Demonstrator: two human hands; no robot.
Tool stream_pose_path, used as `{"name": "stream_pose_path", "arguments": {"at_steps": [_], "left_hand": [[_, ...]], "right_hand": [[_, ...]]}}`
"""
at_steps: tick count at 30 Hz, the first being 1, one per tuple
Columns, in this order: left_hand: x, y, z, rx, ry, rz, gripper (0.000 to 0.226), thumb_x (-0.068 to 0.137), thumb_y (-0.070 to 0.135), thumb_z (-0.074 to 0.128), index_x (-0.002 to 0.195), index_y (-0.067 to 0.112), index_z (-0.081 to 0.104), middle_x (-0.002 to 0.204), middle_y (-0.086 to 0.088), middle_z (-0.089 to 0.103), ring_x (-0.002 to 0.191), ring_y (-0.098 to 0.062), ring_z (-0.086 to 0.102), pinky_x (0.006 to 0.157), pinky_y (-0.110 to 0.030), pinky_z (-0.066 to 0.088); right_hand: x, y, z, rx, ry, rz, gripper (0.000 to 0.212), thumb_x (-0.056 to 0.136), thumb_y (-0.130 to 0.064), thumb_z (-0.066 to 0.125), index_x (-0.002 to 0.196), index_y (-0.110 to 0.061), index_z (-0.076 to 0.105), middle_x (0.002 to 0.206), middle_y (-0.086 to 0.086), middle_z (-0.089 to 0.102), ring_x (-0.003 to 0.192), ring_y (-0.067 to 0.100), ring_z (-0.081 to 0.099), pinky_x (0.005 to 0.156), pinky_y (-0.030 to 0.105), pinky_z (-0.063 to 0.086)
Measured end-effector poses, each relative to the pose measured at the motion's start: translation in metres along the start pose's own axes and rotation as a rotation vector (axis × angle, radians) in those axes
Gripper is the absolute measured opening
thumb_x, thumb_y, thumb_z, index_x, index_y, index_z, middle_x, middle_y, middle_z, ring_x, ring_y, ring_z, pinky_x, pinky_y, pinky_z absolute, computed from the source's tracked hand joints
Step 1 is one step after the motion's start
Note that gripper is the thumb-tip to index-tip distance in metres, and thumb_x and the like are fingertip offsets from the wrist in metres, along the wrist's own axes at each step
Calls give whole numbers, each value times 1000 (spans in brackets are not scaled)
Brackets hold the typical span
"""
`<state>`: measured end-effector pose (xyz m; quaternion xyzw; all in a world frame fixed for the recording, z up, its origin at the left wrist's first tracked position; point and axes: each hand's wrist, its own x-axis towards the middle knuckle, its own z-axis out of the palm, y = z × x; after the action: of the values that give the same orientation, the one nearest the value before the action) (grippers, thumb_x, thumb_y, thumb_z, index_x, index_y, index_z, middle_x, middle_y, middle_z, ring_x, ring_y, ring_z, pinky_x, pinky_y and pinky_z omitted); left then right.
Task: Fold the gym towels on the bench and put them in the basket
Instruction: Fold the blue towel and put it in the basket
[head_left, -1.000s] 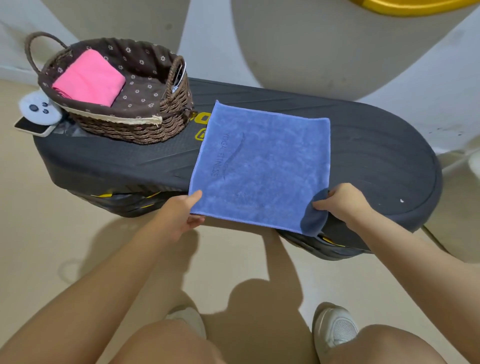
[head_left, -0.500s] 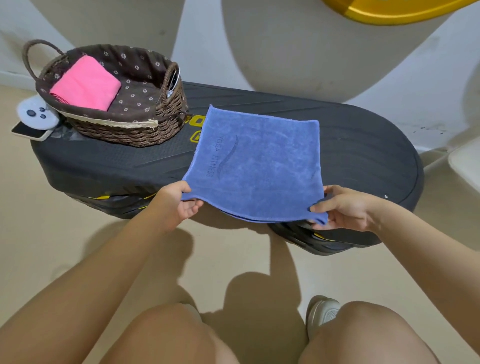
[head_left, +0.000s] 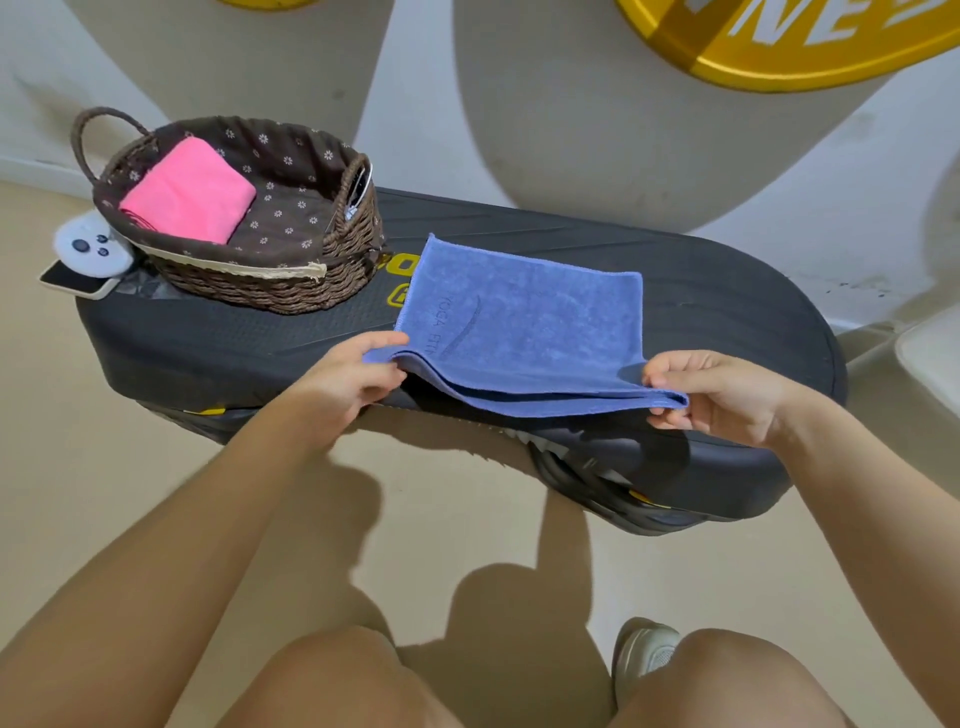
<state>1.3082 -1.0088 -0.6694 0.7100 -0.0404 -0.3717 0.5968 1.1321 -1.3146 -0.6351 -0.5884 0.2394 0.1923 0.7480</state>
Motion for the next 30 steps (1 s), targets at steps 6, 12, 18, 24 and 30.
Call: {"name": "stream_pose_path", "arguments": {"at_steps": [6, 12, 18, 24, 30], "left_hand": [[2, 7, -5, 533, 184, 201, 28, 81, -3, 59, 96, 19, 65, 91, -4, 66, 78, -15, 55, 74, -25, 42], [10, 11, -1, 529, 255, 349, 9, 82, 7, 67, 87, 13, 70, 113, 4, 50, 98, -5, 49, 84, -13, 33], [15, 14, 2, 183, 88, 347, 23, 72, 18, 54, 87, 18, 72, 87, 4, 74, 88, -12, 65, 89, -33, 47], [53, 24, 12, 44, 105, 413, 19, 92, 16, 50, 97, 27, 65, 96, 12, 70, 92, -4, 66, 86, -22, 50], [94, 35, 20, 163, 211, 370, 18, 98, 18, 43, 105, 24, 59, 95, 12, 64, 87, -6, 63, 73, -20, 48]], "right_hand": [[-7, 3, -12, 110, -30, -97, 60, 26, -32, 96, 80, -15, 78, 83, 3, 75, 77, 12, 73, 65, 21, 58], [0, 1, -7, -308, 279, -168, 10, 81, -17, 67, 73, -16, 62, 68, -8, 62, 64, 1, 56, 66, 21, 38], [12, 0, -14, -289, 557, -469, 35, 83, 1, 57, 53, -17, 60, 98, -6, 62, 95, 6, 55, 82, 20, 38], [55, -2, -18, -186, 711, -478, 31, 96, -14, 46, 65, -17, 44, 68, 0, 44, 64, 10, 41, 61, 27, 36], [100, -19, -37, -402, 875, -396, 20, 96, -19, 46, 77, -16, 52, 69, -5, 50, 64, 10, 42, 57, 23, 33]]}}
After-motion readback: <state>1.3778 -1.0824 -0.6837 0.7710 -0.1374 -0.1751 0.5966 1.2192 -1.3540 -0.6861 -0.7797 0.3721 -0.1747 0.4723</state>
